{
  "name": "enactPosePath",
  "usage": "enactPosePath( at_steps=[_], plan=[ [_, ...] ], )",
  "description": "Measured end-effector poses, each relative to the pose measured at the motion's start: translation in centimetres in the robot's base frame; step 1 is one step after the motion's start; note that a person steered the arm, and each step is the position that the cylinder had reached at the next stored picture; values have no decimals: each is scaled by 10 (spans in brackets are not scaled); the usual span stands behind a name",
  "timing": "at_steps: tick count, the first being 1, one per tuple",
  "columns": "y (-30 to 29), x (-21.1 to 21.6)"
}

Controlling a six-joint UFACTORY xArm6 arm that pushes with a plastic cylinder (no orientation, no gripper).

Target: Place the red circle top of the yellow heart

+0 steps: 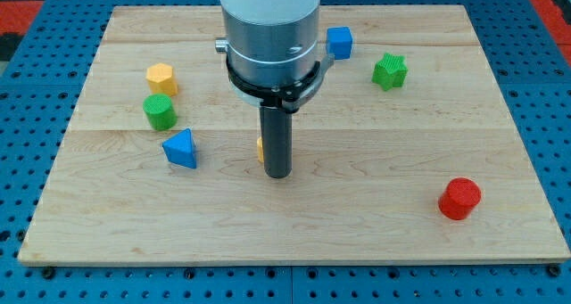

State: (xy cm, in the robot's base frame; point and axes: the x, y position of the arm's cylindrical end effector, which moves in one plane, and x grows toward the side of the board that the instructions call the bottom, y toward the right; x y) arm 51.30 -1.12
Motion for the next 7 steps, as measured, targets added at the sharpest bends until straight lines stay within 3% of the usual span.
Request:
enactPosePath(
  at_steps=[1, 2, 3, 4, 6, 7],
  plan=[
    [25, 42],
    [96, 92],
    [173, 104],
    [213, 75],
    [136, 43],
    [188, 77]
  ],
)
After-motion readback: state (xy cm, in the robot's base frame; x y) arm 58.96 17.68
